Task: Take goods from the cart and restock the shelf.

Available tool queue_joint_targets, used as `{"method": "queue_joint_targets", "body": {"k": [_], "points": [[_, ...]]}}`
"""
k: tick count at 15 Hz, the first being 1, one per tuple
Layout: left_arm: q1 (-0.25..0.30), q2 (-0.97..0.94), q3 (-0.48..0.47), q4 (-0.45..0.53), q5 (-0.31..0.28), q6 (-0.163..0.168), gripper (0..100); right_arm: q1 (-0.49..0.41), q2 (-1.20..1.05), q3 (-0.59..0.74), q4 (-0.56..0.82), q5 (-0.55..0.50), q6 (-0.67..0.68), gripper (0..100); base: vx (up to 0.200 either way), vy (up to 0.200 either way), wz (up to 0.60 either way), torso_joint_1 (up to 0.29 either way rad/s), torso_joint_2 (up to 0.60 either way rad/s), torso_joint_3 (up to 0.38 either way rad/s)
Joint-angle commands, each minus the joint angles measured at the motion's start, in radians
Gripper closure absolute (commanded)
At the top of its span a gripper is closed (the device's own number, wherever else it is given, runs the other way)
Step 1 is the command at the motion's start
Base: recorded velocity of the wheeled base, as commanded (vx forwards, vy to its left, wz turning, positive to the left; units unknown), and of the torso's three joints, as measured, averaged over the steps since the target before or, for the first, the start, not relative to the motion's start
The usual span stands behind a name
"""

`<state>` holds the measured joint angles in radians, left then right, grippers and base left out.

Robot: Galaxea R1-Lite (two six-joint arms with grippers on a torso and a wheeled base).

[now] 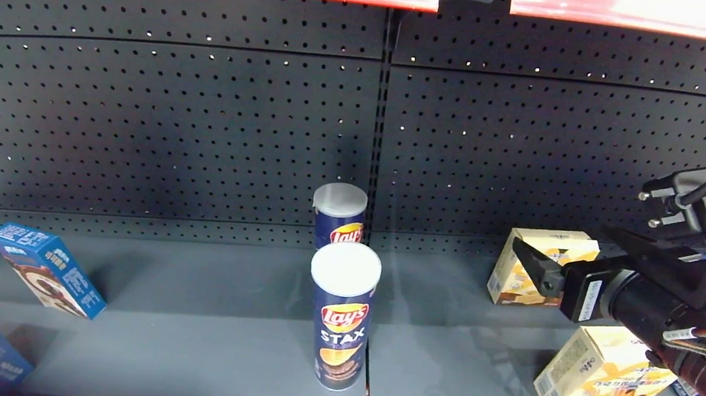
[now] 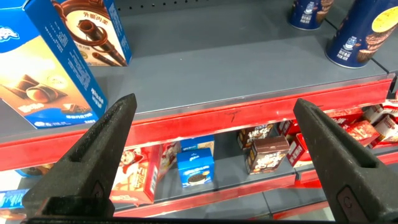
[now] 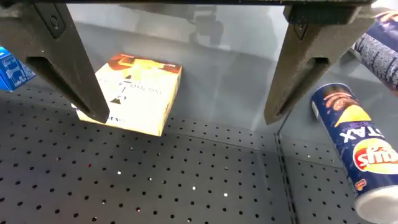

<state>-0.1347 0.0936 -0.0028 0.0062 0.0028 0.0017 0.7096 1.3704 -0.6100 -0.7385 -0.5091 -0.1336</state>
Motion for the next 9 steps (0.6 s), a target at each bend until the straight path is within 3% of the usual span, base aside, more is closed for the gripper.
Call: {"method": "queue_joint_targets", "body": {"k": [1,7,9], "points": [[0.000,0.001,0.000,0.000,0.002,0.000,0,-0.004,0.007,-0.001,-0.001,0.003,0.000,0,0.000,0.000,0.00,0.000,0.00,0.000],[0.000,0.001,0.000,0.000,0.000,0.000,0,-0.005,0.018,0.004,0.002,0.003,0.002,0,0.000,0.000,0.00,0.000,0.00,0.000],[0.000,0.001,0.000,0.000,0.000,0.000,0,0.001,0.016,0.009,0.002,0.004,0.003,0,0.000,0.000,0.60,0.002,0.00,0.002]]}}
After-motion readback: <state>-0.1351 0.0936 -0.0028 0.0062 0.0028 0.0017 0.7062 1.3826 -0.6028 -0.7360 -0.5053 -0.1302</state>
